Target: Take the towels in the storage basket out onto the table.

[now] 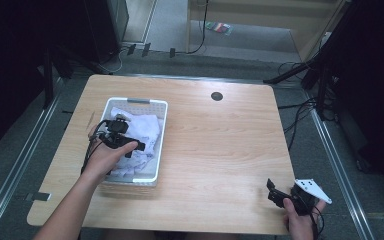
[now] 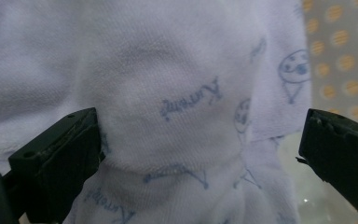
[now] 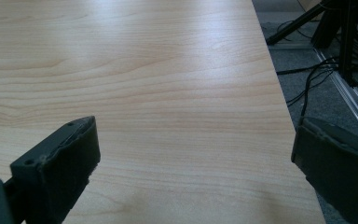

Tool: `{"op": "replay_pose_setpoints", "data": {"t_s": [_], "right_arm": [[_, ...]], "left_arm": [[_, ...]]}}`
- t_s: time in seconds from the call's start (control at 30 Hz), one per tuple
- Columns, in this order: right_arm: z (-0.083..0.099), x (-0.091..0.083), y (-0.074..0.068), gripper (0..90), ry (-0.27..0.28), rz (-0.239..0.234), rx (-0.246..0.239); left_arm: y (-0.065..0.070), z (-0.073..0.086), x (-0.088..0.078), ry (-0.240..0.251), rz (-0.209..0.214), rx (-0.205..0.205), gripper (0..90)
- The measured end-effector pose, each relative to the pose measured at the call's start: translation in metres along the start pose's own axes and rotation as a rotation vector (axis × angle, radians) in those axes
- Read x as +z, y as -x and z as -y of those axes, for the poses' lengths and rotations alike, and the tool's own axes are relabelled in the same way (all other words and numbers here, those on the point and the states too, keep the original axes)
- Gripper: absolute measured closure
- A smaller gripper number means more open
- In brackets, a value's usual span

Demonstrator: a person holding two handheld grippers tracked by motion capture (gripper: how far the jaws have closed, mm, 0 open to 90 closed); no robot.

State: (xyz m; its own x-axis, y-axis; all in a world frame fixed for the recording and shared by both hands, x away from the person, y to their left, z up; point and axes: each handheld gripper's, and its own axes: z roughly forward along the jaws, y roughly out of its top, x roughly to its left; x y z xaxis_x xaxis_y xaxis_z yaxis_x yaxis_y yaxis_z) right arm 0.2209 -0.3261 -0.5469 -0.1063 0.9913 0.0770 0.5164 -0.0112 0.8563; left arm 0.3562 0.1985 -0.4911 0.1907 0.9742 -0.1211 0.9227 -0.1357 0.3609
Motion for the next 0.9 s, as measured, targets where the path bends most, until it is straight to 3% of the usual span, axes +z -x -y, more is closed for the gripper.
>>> {"op": "replay_pose_setpoints", "data": {"t_s": [0.27, 0.37, 0.6, 0.67, 0.7, 0.73, 0.9], "right_arm": [[0.0, 0.0, 0.0, 1.1, 0.001, 0.002, 0.001], [0.0, 0.0, 0.0, 1.1, 0.0, 0.003, 0.0], [0.0, 0.0, 0.0, 1.1, -0.001, 0.002, 0.001], [0.0, 0.0, 0.0, 1.1, -0.003, 0.002, -0.001], [0.0, 0.0, 0.0, 1.1, -0.005, 0.001, 0.003], [0.0, 0.0, 0.0, 1.1, -0.006, 0.002, 0.003], [0.0, 0.0, 0.0, 1.1, -0.008, 0.005, 0.0]], "left_arm": [[0.007, -0.008, 0.024, -0.114, -0.141, 0.047, 0.0], [0.009, -0.008, 0.027, -0.122, -0.159, 0.057, 0.0], [0.005, -0.006, 0.026, -0.135, -0.147, 0.106, 2.6], [0.007, -0.004, 0.024, -0.122, -0.169, 0.134, 11.2], [0.006, -0.003, 0.022, -0.113, -0.168, 0.15, 23.5], [0.003, -0.002, 0.019, -0.108, -0.166, 0.169, 27.2], [-0.002, 0.0, 0.016, -0.091, -0.163, 0.183, 37.7]]}}
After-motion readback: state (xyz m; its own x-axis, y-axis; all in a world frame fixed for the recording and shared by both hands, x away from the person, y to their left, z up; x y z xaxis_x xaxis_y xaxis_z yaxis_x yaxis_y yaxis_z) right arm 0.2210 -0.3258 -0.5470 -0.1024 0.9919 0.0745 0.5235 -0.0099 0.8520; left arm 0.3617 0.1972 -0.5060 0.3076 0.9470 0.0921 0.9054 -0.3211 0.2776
